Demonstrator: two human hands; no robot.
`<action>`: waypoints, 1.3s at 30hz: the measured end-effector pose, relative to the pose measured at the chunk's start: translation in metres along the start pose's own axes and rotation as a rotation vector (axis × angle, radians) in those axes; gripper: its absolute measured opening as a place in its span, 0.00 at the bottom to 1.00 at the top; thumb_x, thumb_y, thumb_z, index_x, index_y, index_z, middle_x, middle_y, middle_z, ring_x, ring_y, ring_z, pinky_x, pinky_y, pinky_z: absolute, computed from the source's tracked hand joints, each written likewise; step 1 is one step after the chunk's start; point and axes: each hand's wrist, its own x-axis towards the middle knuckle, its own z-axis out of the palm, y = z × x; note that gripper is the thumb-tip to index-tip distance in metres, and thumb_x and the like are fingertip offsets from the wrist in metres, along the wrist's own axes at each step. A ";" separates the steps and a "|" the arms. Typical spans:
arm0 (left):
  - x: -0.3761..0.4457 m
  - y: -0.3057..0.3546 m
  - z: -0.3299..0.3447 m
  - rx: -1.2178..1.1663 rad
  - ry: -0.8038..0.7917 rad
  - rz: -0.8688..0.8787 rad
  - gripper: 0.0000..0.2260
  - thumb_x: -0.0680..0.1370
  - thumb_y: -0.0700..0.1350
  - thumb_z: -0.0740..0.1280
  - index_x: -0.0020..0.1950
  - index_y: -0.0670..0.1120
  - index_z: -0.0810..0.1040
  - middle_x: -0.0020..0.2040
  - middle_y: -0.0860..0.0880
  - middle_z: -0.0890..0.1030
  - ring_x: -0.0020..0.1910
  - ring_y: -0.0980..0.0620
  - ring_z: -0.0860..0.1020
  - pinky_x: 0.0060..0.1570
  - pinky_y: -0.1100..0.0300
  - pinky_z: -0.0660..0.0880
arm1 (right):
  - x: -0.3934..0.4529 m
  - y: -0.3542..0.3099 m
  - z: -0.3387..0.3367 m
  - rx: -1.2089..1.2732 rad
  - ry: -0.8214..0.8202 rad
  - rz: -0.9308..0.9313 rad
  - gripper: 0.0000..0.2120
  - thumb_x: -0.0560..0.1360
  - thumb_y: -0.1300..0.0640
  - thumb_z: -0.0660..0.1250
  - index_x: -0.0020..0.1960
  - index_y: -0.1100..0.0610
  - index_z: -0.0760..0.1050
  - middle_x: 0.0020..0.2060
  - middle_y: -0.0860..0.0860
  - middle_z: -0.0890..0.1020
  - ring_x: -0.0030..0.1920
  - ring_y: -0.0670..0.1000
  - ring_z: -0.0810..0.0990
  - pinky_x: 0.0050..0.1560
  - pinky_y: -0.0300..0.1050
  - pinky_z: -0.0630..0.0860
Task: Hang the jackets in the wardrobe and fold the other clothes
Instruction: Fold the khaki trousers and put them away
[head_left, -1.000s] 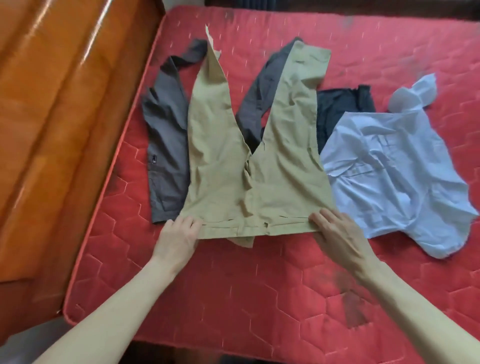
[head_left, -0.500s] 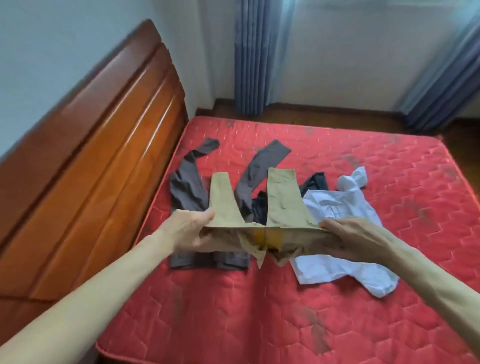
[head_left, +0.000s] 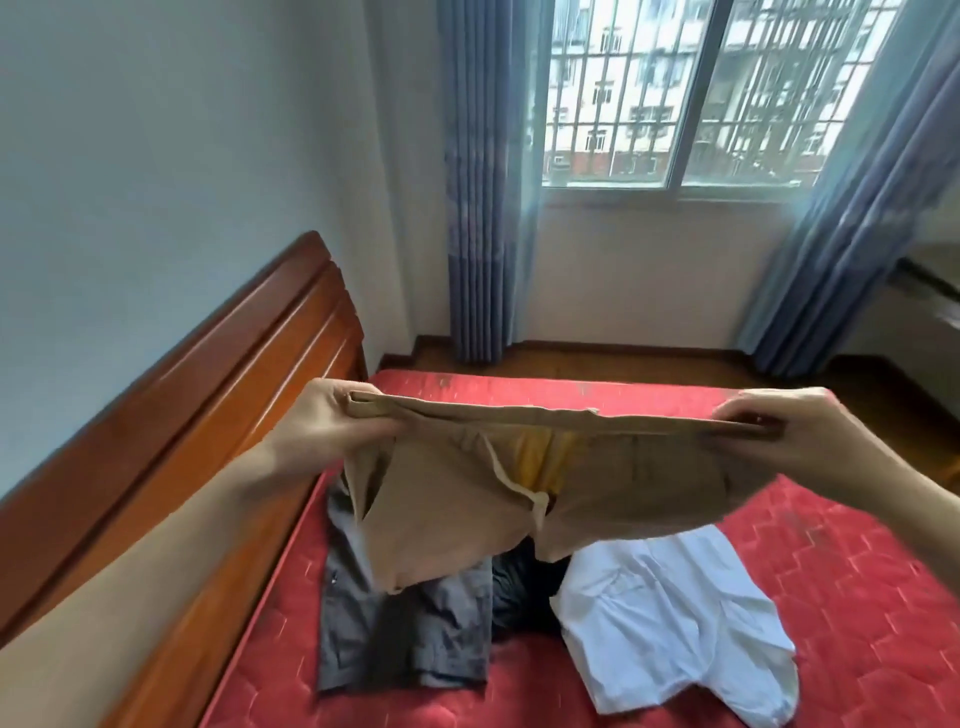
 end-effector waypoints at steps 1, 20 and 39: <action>0.002 0.007 -0.006 -0.049 -0.001 0.003 0.11 0.74 0.46 0.78 0.53 0.43 0.88 0.50 0.43 0.88 0.51 0.44 0.87 0.47 0.59 0.84 | 0.007 -0.004 -0.013 0.083 0.009 0.031 0.07 0.70 0.57 0.81 0.44 0.47 0.87 0.40 0.44 0.87 0.41 0.39 0.83 0.45 0.33 0.77; 0.094 0.025 0.024 -0.769 0.481 -0.309 0.07 0.80 0.39 0.71 0.55 0.36 0.83 0.51 0.38 0.86 0.48 0.41 0.86 0.46 0.50 0.84 | 0.144 -0.003 0.024 0.271 0.437 0.479 0.05 0.80 0.53 0.71 0.48 0.52 0.84 0.42 0.46 0.84 0.50 0.53 0.84 0.51 0.45 0.77; 0.033 0.063 0.152 -0.307 0.526 0.167 0.13 0.85 0.43 0.65 0.42 0.41 0.72 0.34 0.49 0.75 0.33 0.51 0.72 0.34 0.51 0.73 | 0.082 -0.152 0.145 0.943 0.562 0.339 0.22 0.83 0.37 0.61 0.47 0.52 0.83 0.36 0.49 0.86 0.36 0.47 0.83 0.37 0.48 0.78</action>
